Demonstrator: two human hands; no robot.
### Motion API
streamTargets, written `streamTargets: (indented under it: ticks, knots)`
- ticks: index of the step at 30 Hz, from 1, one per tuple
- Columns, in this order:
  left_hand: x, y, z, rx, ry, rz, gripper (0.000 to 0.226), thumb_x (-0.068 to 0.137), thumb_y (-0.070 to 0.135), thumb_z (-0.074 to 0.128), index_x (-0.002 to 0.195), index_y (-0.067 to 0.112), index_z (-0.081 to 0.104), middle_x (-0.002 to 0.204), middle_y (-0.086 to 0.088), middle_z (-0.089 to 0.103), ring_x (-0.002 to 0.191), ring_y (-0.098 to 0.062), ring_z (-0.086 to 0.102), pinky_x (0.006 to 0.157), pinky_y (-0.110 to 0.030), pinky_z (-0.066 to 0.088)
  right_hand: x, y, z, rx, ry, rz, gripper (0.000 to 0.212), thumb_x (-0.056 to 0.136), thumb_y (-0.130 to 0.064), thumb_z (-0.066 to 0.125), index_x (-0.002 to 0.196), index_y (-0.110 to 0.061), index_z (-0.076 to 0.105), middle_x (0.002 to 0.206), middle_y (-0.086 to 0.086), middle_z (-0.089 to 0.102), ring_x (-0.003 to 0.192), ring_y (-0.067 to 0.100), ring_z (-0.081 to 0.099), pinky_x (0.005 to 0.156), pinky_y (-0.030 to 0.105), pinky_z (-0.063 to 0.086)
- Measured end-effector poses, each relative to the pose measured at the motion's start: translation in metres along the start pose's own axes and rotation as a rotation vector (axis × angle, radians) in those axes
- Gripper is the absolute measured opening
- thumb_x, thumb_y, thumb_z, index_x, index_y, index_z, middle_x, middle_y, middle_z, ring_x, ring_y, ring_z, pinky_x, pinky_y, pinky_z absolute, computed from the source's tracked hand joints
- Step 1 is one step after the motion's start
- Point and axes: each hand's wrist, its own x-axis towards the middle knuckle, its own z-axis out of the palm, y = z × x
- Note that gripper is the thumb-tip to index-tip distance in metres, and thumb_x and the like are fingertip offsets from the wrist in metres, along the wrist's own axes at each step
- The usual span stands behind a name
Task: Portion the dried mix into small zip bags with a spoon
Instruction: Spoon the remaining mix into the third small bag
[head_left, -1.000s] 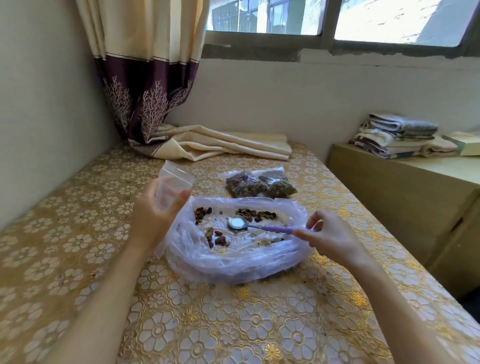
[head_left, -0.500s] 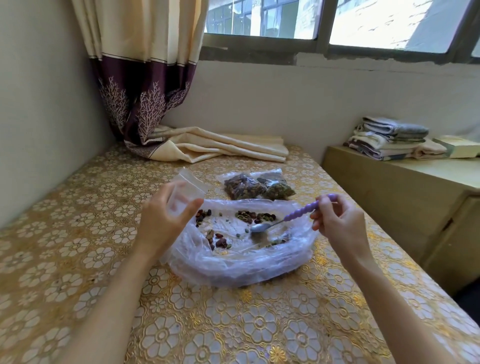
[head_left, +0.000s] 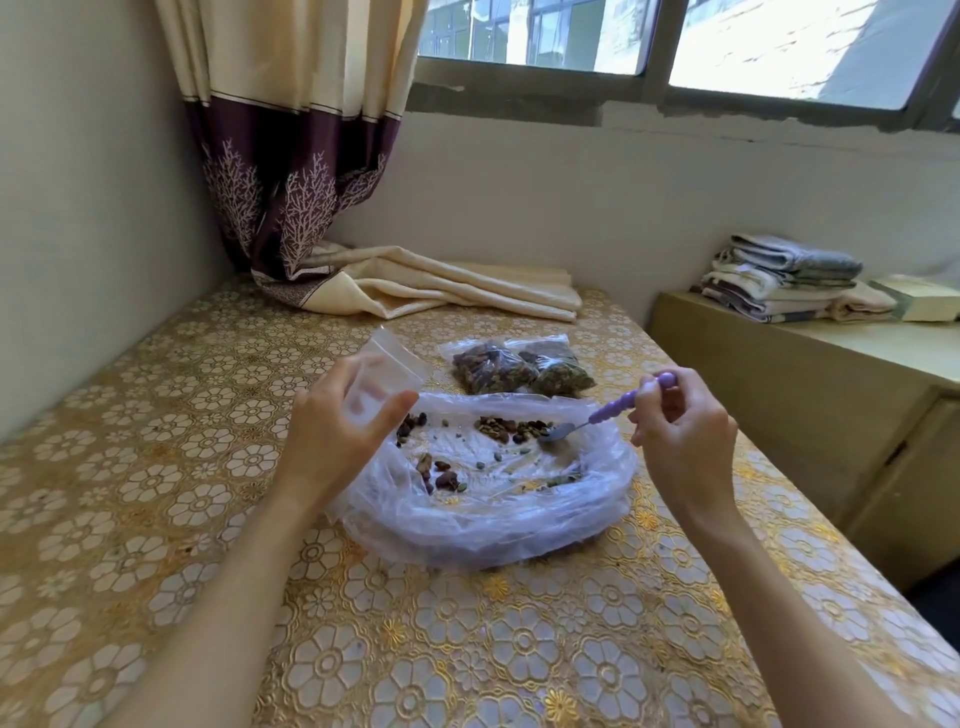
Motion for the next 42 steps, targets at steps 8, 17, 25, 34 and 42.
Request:
streamTargets:
  ticks: [8, 17, 25, 34, 42]
  knots:
    - [0.0, -0.004, 0.002, -0.011, -0.013, -0.006, 0.085, 0.067, 0.085, 0.035, 0.116, 0.018, 0.051, 0.079, 0.023, 0.055, 0.066, -0.006, 0.057, 0.077, -0.055, 0.049, 0.002, 0.011, -0.002, 0.068, -0.009, 0.116, 0.017, 0.095, -0.017, 0.049, 0.083, -0.01, 0.058, 0.066, 0.01, 0.063, 0.055, 0.026, 0.058, 0.053, 0.033, 0.05]
    - [0.0, -0.003, 0.002, -0.026, -0.012, -0.009, 0.069, 0.07, 0.071, 0.045, 0.115, 0.018, 0.052, 0.078, 0.024, 0.054, 0.069, -0.005, 0.057, 0.08, -0.051, 0.048, -0.01, 0.013, 0.012, 0.201, -0.088, 0.25, 0.017, 0.095, -0.016, 0.049, 0.083, -0.014, 0.059, 0.065, 0.008, 0.063, 0.047, 0.009, 0.055, 0.053, 0.03, 0.047]
    - [0.0, -0.006, 0.003, -0.025, -0.028, -0.031, 0.069, 0.069, 0.073, 0.044, 0.115, 0.023, 0.05, 0.081, 0.019, 0.057, 0.074, -0.01, 0.058, 0.084, -0.051, 0.047, -0.023, -0.006, 0.034, 0.26, -0.162, 0.236, 0.012, 0.091, -0.014, 0.058, 0.08, -0.018, 0.061, 0.064, 0.0, 0.067, 0.049, 0.011, 0.063, 0.047, 0.02, 0.048]
    - [0.001, -0.006, 0.001, -0.021, -0.041, -0.035, 0.07, 0.067, 0.073, 0.045, 0.116, 0.024, 0.049, 0.086, 0.016, 0.058, 0.079, -0.012, 0.06, 0.088, -0.05, 0.045, -0.019, -0.013, 0.038, 0.417, -0.341, 0.559, 0.016, 0.091, -0.004, 0.055, 0.08, -0.011, 0.065, 0.071, 0.012, 0.071, 0.062, 0.02, 0.07, 0.05, 0.021, 0.051]
    - [0.002, -0.011, -0.003, 0.039, -0.096, -0.058, 0.082, 0.062, 0.078, 0.042, 0.119, 0.02, 0.052, 0.085, 0.012, 0.058, 0.078, -0.007, 0.057, 0.087, -0.049, 0.046, -0.012, -0.025, 0.021, 0.544, -0.277, 0.577, 0.015, 0.091, 0.001, 0.053, 0.082, -0.004, 0.065, 0.065, 0.012, 0.069, 0.057, 0.017, 0.068, 0.05, 0.018, 0.052]
